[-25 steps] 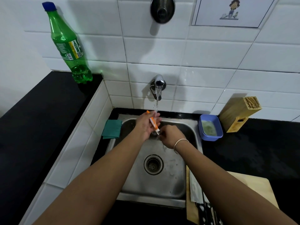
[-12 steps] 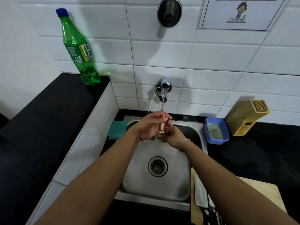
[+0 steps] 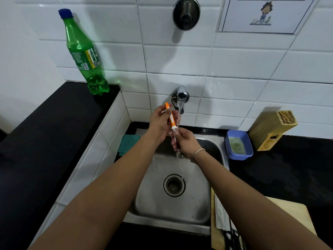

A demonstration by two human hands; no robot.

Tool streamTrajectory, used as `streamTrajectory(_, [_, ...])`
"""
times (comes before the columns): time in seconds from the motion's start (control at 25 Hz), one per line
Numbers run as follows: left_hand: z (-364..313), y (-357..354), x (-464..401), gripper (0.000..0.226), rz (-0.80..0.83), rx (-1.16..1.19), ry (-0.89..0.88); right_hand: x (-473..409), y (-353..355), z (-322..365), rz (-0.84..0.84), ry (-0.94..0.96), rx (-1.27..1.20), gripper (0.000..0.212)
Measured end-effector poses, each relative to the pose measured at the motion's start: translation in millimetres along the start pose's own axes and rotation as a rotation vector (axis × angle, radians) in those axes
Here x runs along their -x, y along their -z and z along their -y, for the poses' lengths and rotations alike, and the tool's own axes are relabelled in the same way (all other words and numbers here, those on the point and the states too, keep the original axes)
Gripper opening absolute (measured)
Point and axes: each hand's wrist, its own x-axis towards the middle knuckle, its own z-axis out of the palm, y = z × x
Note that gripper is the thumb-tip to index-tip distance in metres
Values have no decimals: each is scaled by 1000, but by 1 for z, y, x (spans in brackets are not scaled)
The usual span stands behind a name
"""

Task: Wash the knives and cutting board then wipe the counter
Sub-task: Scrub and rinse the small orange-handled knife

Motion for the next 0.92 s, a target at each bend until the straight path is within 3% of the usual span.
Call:
streamTrajectory(0.2, [1, -3, -8, 4, -170, 13, 9, 7, -4, 8, 135, -62, -221, 20])
streamTrajectory(0.24, [2, -4, -9, 4, -219, -29, 24, 8, -5, 9, 113, -71, -199, 16])
streamTrajectory(0.32, [7, -7, -10, 12, -243, -218, 43, 7, -6, 8, -29, -69, -96, 29])
streamTrajectory(0.4, [10, -10, -7, 19, -200, -386, 63, 6, -3, 3, -142, -61, -41, 40])
streamTrajectory(0.48, [12, -13, -1, 16, -116, -469, 91, 9, 2, -3, -85, -121, -68, 33])
streamTrajectory(0.56, [10, -14, 7, 10, 33, -534, 97, 11, 6, -10, 38, -189, -98, 15])
streamTrajectory(0.72, [6, -7, 22, 7, 379, -665, -4, 6, 12, -21, 26, -118, 94, 21])
streamTrajectory(0.8, [6, 1, 28, 12, 469, -617, -38, 4, 13, -18, 24, -31, 200, 20])
streamTrajectory(0.92, [3, 9, 32, 16, 416, -323, -3, -2, 12, -11, 16, -23, 232, 15])
